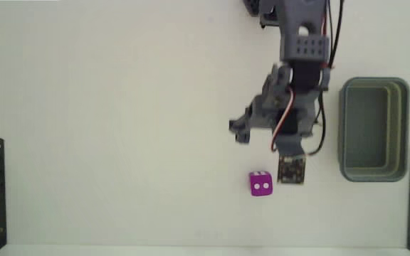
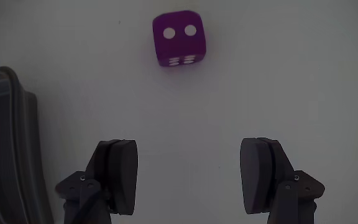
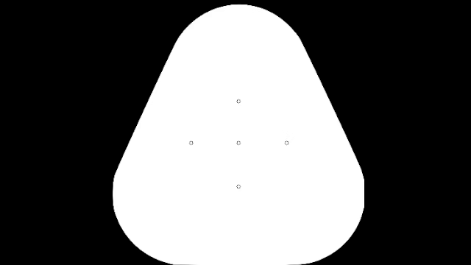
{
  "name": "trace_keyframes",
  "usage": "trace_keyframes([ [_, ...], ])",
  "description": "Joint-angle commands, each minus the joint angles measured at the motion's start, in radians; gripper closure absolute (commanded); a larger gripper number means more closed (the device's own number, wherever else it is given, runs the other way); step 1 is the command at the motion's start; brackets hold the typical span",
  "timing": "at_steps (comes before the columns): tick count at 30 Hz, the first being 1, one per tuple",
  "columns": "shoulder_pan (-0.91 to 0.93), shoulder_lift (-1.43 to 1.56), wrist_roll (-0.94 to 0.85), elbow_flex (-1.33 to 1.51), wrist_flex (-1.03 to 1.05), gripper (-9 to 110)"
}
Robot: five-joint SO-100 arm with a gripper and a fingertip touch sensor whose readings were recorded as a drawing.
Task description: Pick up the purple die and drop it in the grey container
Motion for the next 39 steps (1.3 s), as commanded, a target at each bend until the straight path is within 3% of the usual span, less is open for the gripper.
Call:
trace_keyframes([
  [1,0.014,-0.024,0.005,-0.071,-0.034,-9],
  [39,0.014,-0.605,0.005,-0.574,-0.112,-9],
])
